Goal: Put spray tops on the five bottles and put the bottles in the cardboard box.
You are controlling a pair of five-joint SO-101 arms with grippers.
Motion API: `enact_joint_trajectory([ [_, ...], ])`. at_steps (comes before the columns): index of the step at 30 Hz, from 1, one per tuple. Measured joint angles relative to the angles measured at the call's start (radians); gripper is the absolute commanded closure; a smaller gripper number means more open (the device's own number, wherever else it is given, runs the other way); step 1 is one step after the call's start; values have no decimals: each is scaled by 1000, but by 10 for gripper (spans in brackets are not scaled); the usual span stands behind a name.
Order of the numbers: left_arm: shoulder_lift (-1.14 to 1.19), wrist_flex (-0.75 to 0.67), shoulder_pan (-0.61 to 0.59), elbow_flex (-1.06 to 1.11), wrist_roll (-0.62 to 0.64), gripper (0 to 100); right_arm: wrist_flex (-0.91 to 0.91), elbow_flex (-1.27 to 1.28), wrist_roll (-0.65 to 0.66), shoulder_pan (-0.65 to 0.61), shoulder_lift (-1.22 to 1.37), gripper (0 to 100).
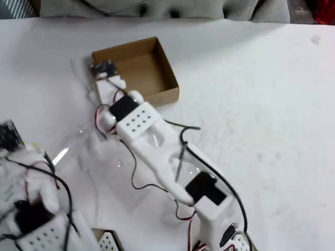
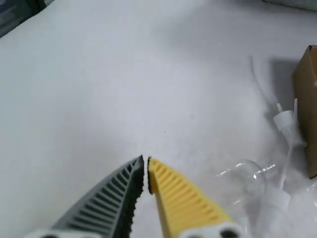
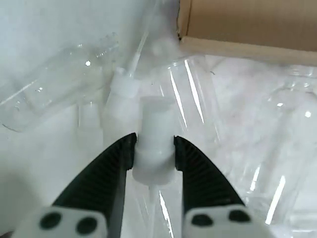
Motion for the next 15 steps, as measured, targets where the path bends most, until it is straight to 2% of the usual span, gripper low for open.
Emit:
enact_joint_trajectory([
  [4, 322, 40, -26, -259, 0, 980, -51, 0, -5, -28, 52, 977],
  [9, 649, 75, -130, -540, 3, 980, -124, 0, -5, -78, 117, 967],
  [15, 842, 178, -181, -763, 6, 980, -178, 0, -5, -109, 183, 796],
])
